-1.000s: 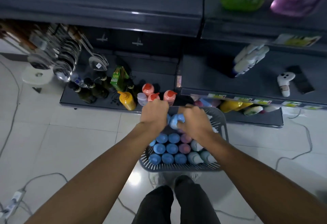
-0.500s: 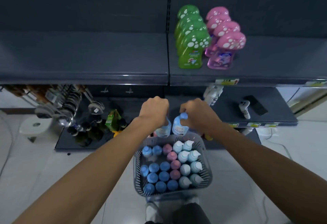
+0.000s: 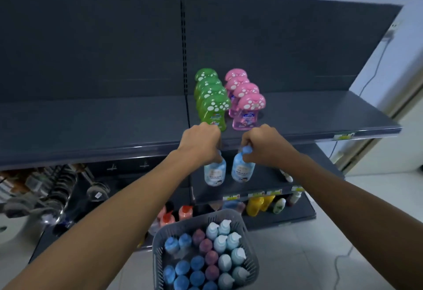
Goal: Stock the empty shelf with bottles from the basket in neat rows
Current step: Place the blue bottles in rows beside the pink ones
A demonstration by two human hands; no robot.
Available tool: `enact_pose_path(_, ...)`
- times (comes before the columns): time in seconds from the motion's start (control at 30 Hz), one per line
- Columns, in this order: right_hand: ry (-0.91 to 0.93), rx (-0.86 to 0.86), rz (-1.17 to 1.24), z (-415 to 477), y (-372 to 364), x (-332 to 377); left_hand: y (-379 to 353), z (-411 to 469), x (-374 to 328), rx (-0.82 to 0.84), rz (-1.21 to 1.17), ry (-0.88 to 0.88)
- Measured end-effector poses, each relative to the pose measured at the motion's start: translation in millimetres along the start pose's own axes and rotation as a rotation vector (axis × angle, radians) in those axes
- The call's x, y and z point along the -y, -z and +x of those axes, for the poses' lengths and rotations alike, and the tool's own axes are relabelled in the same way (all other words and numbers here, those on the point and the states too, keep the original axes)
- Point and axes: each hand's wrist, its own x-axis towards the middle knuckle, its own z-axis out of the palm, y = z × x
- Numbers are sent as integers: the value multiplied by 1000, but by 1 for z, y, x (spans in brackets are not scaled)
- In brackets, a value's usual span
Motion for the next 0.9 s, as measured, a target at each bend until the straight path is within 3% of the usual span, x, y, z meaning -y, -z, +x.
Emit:
enact_pose_path(0.43, -106, -49, 53, 24, 68, -80, 33, 59, -62, -86, -58, -87)
enact_pose_path(0.9, 102, -35, 90, 124, 105, -218, 39, 199, -151, -130, -144, -13)
